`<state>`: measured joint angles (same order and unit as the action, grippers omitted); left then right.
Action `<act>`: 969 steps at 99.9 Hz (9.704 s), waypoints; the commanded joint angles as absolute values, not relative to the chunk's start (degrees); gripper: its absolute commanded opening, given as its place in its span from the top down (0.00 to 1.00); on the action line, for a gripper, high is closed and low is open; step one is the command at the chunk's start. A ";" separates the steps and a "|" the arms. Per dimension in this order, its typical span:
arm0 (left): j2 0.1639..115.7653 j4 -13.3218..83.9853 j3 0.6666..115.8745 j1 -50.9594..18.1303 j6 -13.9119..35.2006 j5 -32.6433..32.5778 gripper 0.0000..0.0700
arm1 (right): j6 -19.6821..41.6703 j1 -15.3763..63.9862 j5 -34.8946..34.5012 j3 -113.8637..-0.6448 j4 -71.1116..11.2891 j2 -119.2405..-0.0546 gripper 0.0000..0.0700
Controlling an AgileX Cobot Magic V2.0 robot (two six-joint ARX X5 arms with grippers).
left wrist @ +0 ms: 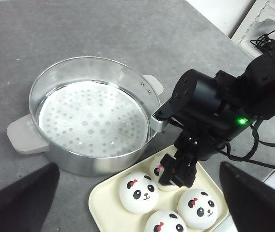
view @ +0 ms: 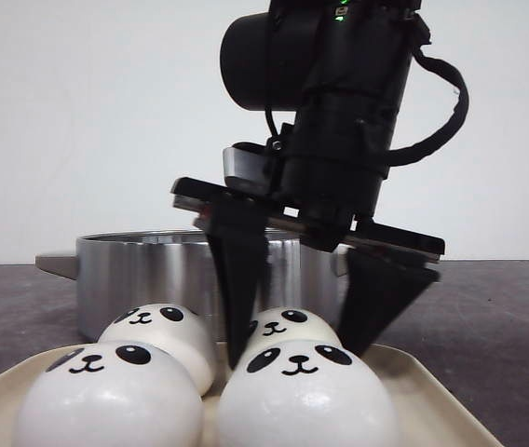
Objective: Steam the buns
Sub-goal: 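Lower the open right gripper over the panda bun farthest from the robot, then close the right gripper on the bun and lift it toward the pot, then lower the bun into the steamer pot and open the right gripper, then lower the open left gripper onto the remaining far panda bun, then grasp the bun with the left gripper and lift it over the pot, then lower the bun beside the first one and open the left gripper, then lower the open right gripper onto the near panda bun on the tray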
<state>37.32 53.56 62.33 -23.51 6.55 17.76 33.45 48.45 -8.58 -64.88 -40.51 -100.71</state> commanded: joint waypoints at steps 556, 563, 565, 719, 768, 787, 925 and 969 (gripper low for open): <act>71.33 40.03 68.29 -45.58 23.24 2.37 1.00 | 18.09 66.26 42.04 -106.83 -69.82 -57.54 1.00; 73.56 42.24 71.59 -42.76 20.73 2.26 1.00 | 18.11 66.26 42.04 -106.83 -69.98 -57.58 1.00; 74.41 42.78 72.55 -42.02 20.14 2.26 1.00 | 18.11 66.26 42.04 -106.83 -69.95 -57.60 1.00; 115.98 39.44 92.20 -28.91 14.20 -4.08 0.25 | 27.99 66.26 42.15 -106.83 -80.18 -57.58 1.00; 111.72 44.03 97.51 -29.56 14.46 -4.12 0.05 | 28.21 66.26 41.74 -104.27 -80.73 -58.00 1.00; 99.50 41.82 97.51 -31.62 15.20 -6.35 0.05 | 30.63 66.19 38.79 -94.15 -78.24 -58.24 1.00; 39.29 72.05 97.41 -35.07 10.15 -19.49 0.05 | 41.41 64.69 -1.48 -62.65 -49.28 -93.21 0.17; 38.22 74.61 97.41 -35.07 11.44 -19.49 0.05 | 41.65 63.59 -1.54 -62.57 -46.59 -98.70 0.43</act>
